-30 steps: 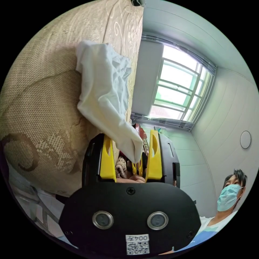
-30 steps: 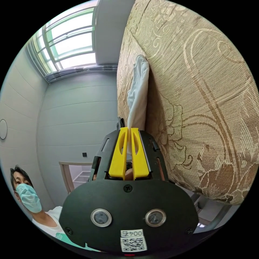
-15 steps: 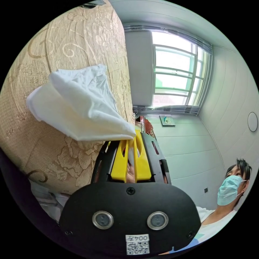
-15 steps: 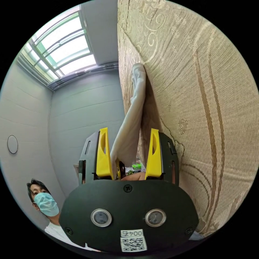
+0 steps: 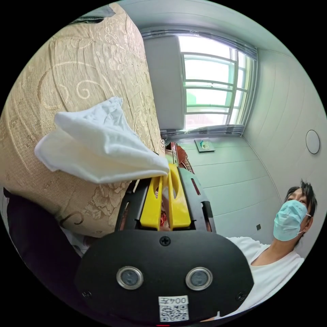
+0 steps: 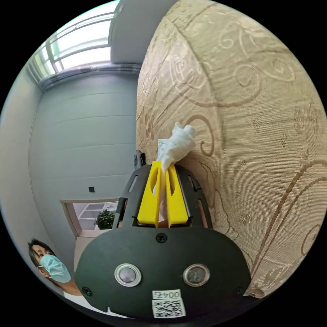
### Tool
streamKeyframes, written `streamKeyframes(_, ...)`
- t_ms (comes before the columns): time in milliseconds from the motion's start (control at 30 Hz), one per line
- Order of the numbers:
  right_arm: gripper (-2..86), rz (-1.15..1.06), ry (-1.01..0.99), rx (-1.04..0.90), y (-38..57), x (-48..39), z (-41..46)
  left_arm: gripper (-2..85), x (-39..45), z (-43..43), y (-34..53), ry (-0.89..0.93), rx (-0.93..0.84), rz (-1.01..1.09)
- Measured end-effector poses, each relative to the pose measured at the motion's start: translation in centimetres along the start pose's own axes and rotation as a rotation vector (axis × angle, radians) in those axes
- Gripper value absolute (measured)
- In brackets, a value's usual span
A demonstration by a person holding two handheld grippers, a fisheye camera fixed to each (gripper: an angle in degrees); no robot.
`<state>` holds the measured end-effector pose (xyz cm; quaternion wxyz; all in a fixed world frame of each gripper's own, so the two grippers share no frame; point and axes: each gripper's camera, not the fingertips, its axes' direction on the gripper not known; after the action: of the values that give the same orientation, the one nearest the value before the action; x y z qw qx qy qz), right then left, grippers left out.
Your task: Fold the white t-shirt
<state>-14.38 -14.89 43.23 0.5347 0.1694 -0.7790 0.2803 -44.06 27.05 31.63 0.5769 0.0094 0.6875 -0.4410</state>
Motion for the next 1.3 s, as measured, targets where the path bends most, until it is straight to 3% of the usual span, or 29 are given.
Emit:
streamKeyframes(200, 1.6, -0.282, 0.111, -0.126, -0.5, -18.2, 7.1, 4.5, 4.7, -7.1, 0.0, 0.101, 0.085, 0.092)
streamKeyframes(333, 1.4, -0.387, 0.172, -0.25, -2.8, -28.7, 18.9, 4.5, 6.3, -12.9, -2.0, 0.12, 0.158, 0.12)
streamKeyframes(567, 1.3, -0.669, 0.023, -0.299, -7.1, -47.3, 41.1, 4.6, 14.1, -26.4, -9.3, -0.165, 0.327, 0.431)
streamKeyframes(667, 1.6, -0.772, -0.052, -0.281, -8.3, -51.4, 48.2, 4.5, 15.8, -29.9, -10.8, -0.278, 0.394, 0.557)
streamKeyframes(833, 2.6, -0.695, 0.039, -0.319, -13.2, -46.0, 60.4, 4.4, 7.8, -31.6, -14.3, -0.332, 0.405, 0.468)
streamKeyframes(967, 6.0, -0.41, 0.19, -0.418, -16.6, -31.8, 68.3, 4.4, -7.6, -30.6, -16.4, -0.25, 0.355, 0.088)
streamKeyframes(1067, 11.8, -0.326, 0.104, -0.372, -17.6, -26.4, 67.6, 4.3, -13.7, -29.4, -13.8, -0.123, 0.456, -0.042)
streamKeyframes(1300, 13.7, -0.369, 0.016, -0.299, -21.4, -27.5, 59.8, 4.7, -12.5, -28.2, -8.2, -0.043, 0.573, -0.018)
